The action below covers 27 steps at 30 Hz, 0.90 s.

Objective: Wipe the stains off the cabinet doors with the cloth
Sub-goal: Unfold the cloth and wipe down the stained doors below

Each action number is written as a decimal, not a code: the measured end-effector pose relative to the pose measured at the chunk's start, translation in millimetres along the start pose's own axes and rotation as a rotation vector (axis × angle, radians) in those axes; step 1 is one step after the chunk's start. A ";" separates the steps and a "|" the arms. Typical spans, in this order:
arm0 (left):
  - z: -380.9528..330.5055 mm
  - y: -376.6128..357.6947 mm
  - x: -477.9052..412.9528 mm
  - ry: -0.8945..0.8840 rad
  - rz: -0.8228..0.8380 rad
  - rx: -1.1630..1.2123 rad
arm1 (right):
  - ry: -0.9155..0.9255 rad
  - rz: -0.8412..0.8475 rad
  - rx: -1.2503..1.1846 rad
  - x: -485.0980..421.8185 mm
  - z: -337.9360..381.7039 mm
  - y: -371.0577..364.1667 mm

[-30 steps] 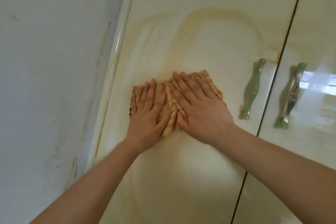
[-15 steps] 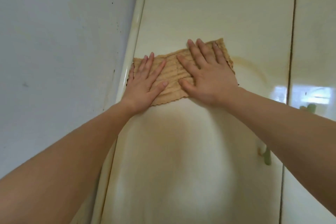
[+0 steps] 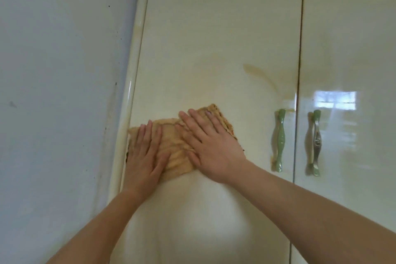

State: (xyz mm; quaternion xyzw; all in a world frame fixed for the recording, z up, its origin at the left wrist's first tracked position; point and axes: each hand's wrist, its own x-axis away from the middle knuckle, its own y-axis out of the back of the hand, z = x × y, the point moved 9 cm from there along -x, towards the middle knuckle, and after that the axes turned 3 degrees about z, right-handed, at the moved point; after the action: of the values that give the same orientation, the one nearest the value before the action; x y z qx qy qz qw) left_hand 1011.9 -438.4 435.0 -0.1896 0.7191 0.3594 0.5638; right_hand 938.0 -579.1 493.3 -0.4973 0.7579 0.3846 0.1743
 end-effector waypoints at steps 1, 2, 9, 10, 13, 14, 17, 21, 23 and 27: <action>-4.1 -7.3 16.8 0.019 0.005 -0.010 | 0.024 0.013 -0.008 14.2 5.0 -3.0; -9.0 -13.0 29.3 0.041 0.014 -0.016 | 0.037 0.019 -0.017 28.0 8.6 -4.7; -94.5 -39.4 61.6 -0.105 0.080 -0.064 | -0.029 0.048 0.026 140.2 -1.8 -1.9; -107.0 -44.6 65.4 -0.133 0.092 -0.071 | -0.032 0.050 0.045 155.2 -5.1 -1.2; -131.4 -54.8 72.6 -0.156 0.109 -0.104 | -0.043 0.054 0.091 183.3 -13.5 -1.6; -136.4 -56.4 74.0 -0.151 0.117 -0.109 | -0.047 0.042 0.097 188.5 -13.8 -0.2; -151.9 -54.6 78.3 -0.163 0.125 -0.089 | -0.080 0.018 0.056 199.2 -12.8 5.3; -189.9 -33.2 85.0 -0.257 0.051 -0.007 | -0.092 -0.062 -0.005 217.4 -15.3 34.7; -212.2 -14.8 78.1 -0.305 -0.009 0.017 | -0.106 -0.136 -0.011 224.7 -27.8 61.9; -263.9 21.0 38.6 -0.383 -0.106 0.101 | -0.177 -0.236 -0.004 231.0 -70.0 121.4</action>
State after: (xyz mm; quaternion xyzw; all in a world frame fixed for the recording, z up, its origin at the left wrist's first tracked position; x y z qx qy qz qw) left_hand 808.4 -612.1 432.8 -0.1270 0.6050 0.3222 0.7170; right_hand 735.7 -749.8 438.7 -0.5476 0.6750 0.4052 0.2833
